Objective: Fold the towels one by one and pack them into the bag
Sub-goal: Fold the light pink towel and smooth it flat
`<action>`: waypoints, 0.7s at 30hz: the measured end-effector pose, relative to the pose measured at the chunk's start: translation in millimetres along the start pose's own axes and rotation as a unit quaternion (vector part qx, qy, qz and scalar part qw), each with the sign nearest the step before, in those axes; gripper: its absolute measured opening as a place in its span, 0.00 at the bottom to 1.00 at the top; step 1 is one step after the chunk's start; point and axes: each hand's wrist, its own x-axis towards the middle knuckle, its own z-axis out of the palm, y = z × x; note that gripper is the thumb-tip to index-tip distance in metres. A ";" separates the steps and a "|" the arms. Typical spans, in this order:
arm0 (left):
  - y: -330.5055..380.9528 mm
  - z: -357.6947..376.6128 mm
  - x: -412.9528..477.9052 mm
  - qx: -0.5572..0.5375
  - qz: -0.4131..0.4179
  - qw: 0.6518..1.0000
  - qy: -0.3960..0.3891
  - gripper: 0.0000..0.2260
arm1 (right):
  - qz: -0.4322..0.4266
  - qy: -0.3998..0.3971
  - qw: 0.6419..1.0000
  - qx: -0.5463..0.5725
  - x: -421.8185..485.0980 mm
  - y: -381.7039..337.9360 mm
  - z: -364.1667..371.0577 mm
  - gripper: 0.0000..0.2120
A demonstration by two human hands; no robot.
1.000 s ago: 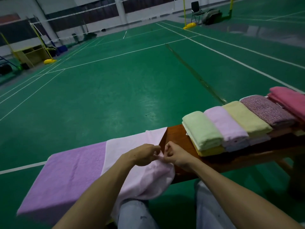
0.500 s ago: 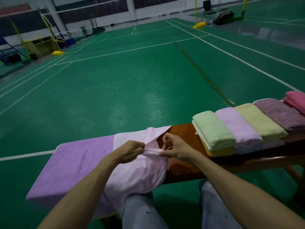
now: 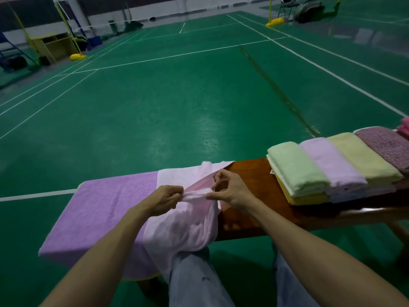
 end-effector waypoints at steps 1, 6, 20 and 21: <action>-1.9 -1.2 -0.6 -0.004 -0.001 1.000 0.003 0.10 | 0.003 0.000 1.000 0.016 2.1 -0.5 0.7 0.17; -16.3 -4.8 -3.9 -0.031 -0.009 0.999 0.017 0.09 | 0.032 -0.023 0.992 0.120 11.8 3.5 10.1 0.17; -47.3 -10.7 -21.0 -0.029 -0.026 0.999 0.004 0.09 | 0.135 -0.156 0.978 0.006 21.0 5.3 3.6 0.17; -49.3 -10.9 -22.4 -0.028 -0.026 0.999 0.004 0.09 | 0.134 -0.159 0.978 -0.013 22.1 5.5 2.6 0.17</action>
